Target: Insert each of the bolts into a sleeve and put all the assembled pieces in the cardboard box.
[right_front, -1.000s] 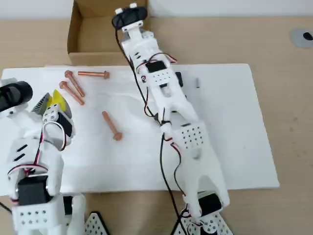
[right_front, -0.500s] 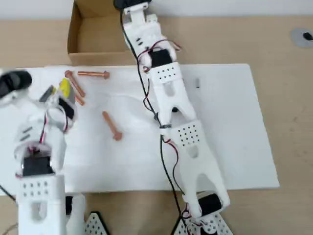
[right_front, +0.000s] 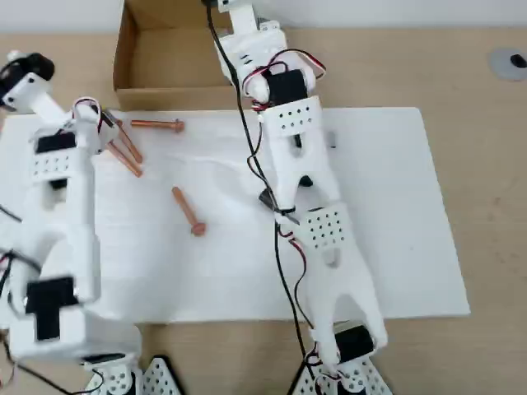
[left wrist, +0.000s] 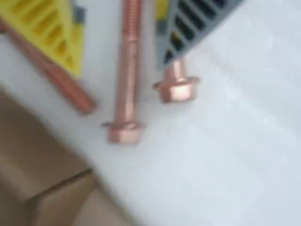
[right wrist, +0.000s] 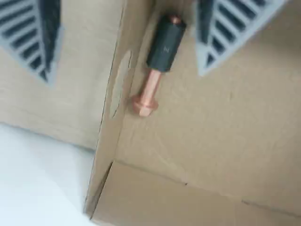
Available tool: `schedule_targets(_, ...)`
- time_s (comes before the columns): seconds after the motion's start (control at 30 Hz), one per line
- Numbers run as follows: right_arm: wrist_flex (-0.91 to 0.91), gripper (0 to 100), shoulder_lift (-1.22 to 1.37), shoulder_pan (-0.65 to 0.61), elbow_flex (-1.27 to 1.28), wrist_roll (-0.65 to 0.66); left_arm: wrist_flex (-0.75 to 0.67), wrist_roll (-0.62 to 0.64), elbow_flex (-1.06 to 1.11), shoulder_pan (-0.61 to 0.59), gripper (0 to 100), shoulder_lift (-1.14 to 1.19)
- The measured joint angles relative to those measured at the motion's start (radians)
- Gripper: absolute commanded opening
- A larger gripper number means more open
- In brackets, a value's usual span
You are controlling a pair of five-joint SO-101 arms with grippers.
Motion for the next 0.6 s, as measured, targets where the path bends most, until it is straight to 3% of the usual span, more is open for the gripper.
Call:
schedule_targets(0.27,0.023,23.5,0.0,0.009,0.0,0.0,0.17,0.123,-0.242,0.0,10,0.255)
schedule_targets(0.6,0.052,23.5,0.0,0.009,0.0,0.0,0.318,0.146,-0.471,-0.006,10,0.48)
